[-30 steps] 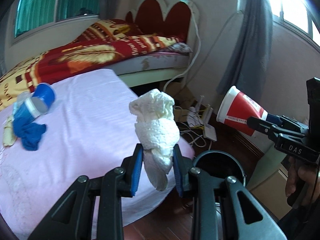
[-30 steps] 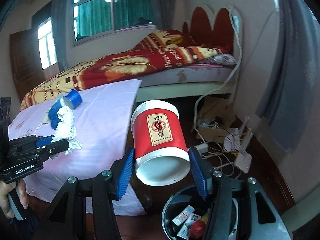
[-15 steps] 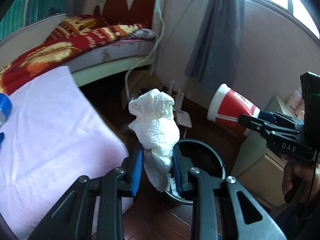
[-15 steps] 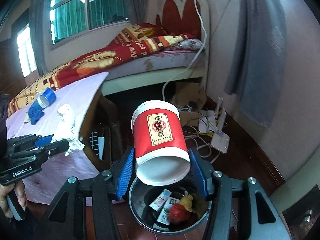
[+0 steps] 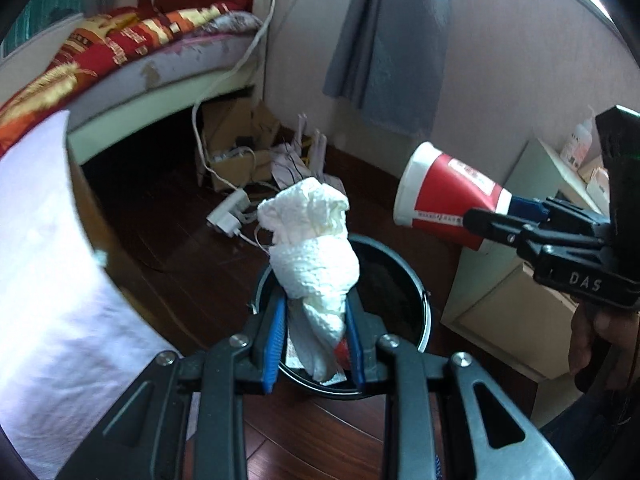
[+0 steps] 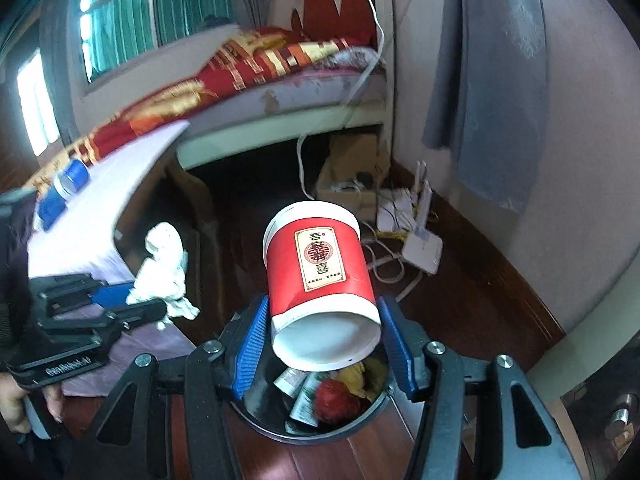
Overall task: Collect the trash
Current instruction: 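Carry the tissue and red cup over the black bin and release both, then move both tools back over the bed toward the remaining cloths and cups, then grasp the beige cloth bundle with the left tool while the right tool grasps the blue cloth, then carry the beige bundle and blue cloth over the black bin and release both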
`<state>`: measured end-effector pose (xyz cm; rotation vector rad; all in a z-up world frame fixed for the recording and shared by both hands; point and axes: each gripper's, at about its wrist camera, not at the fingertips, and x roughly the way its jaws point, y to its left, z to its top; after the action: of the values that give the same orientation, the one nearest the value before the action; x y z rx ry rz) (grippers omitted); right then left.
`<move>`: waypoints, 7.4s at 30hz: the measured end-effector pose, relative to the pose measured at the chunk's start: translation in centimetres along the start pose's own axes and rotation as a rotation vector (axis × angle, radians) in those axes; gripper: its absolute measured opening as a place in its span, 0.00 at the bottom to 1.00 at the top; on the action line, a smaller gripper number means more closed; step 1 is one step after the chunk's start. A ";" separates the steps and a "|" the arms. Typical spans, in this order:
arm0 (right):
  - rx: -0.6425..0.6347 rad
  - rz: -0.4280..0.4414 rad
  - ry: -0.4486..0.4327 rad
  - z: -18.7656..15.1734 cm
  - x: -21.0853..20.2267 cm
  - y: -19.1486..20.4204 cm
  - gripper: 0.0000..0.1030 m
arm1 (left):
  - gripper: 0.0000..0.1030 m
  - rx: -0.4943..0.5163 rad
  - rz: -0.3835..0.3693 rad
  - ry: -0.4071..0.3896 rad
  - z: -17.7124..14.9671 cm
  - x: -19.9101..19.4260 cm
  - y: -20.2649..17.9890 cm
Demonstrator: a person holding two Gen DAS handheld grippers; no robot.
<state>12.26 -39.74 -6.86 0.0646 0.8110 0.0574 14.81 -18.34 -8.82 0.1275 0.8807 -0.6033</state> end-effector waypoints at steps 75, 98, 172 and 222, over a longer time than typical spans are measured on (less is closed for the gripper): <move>-0.191 0.042 -0.030 4.3 0.8 11.4 1.00 | 0.98 -0.163 0.302 -0.193 -1.1 -10.5 8.6; -0.347 0.317 -0.122 7.5 1.8 27.0 1.00 | 0.98 -0.371 0.507 -0.258 -8.2 -19.5 19.2; -0.481 0.543 -0.010 10.5 5.4 44.1 0.13 | 0.21 -0.544 0.505 -0.251 -12.8 -23.2 31.8; -0.069 0.184 -0.071 7.4 -1.5 10.8 0.13 | 0.21 -0.158 0.189 -0.228 -0.7 -11.6 9.4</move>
<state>16.32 -29.34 0.21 0.0755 0.7295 0.2558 13.88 -5.18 -1.78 -0.0017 0.6826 -0.3614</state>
